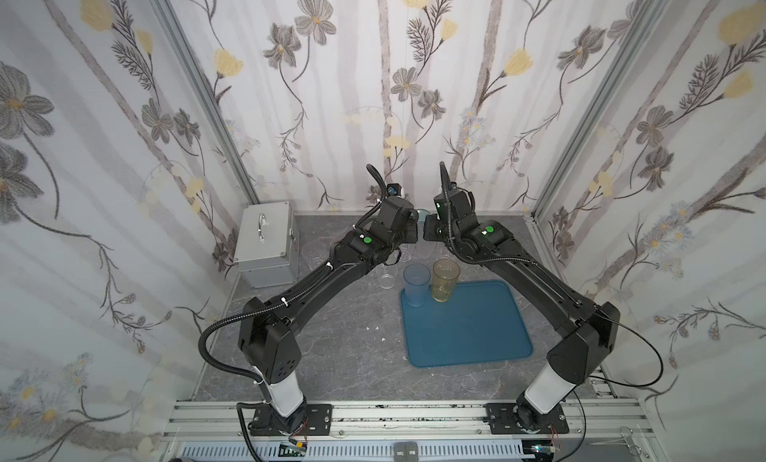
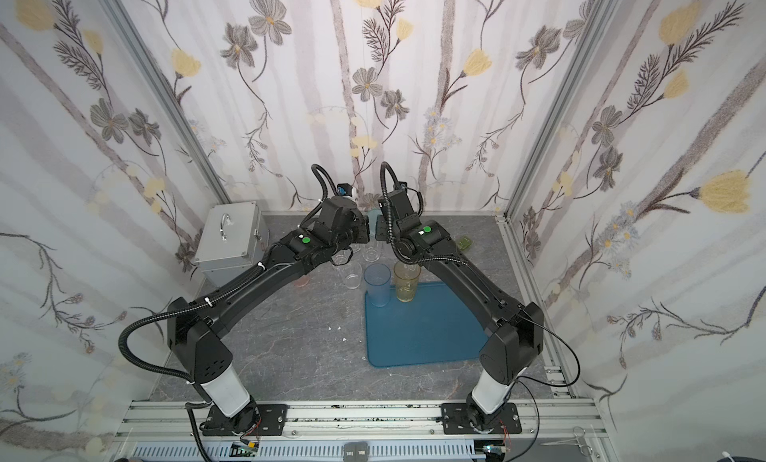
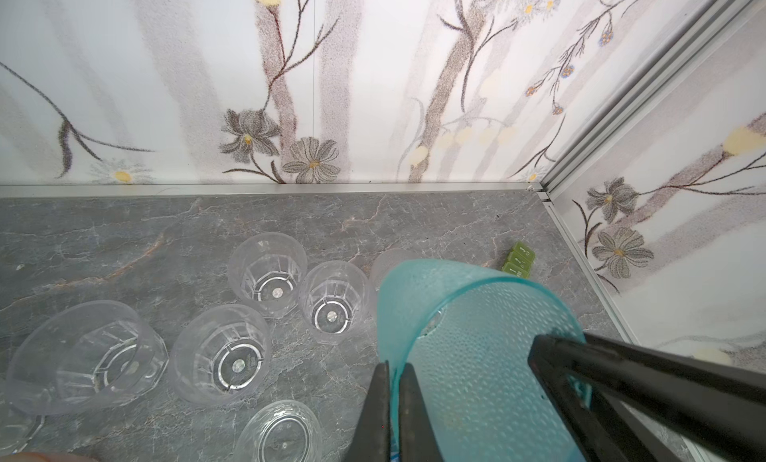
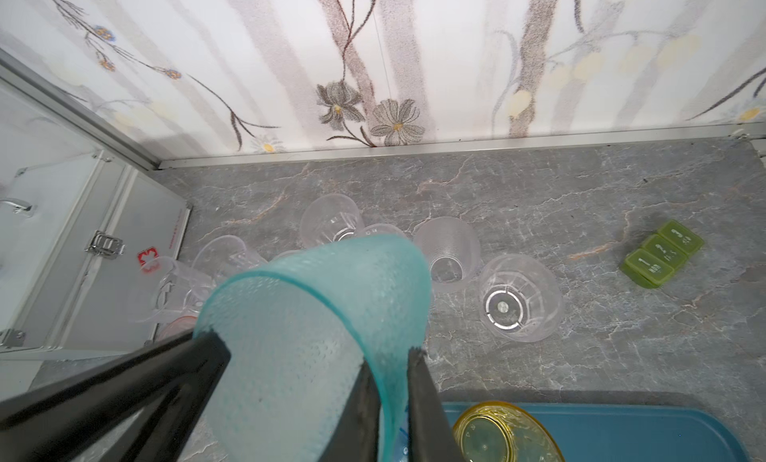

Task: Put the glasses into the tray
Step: 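Grasp the teal cup with the right gripper while the left gripper opens and withdraws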

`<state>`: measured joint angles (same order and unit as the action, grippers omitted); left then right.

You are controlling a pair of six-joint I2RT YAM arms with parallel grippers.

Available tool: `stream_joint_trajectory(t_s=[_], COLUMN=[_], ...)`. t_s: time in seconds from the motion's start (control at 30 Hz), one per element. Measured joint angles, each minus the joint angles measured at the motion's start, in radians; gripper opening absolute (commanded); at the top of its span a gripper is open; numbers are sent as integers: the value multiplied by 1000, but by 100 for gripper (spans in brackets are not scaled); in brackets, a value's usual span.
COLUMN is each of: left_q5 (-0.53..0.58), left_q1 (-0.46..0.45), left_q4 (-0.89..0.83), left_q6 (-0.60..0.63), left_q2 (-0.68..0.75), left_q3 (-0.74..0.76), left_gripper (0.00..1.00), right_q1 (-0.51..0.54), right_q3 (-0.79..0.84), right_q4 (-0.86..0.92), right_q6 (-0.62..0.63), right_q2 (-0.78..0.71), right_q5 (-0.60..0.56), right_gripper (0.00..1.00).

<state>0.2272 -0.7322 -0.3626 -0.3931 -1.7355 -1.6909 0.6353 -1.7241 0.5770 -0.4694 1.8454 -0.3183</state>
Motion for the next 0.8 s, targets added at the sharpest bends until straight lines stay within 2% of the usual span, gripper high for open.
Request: stream_joint_trajectory(t_s=[0.23,0.43,0.5,0.8], left_q5=[-31,-63,-63,18], left_q1=[-19,-22,-23,-19], left_q4=[15,16,18,56], left_q6=[-13,-23,-24,28], left_q2=[0,16,35,122], left_q3=[-26,-31,-29,126], left_gripper=[26,52,57,73], right_q1=[-25,-57,-74,-214], right_q3=[0,8,16,144], right_q4=[18,25,28,51], right_q6=[7,7,7,18], right_q2=[0,-8,-23,-151], right_q5=[2,49,51,102], right_gripper=[1,0,0,0])
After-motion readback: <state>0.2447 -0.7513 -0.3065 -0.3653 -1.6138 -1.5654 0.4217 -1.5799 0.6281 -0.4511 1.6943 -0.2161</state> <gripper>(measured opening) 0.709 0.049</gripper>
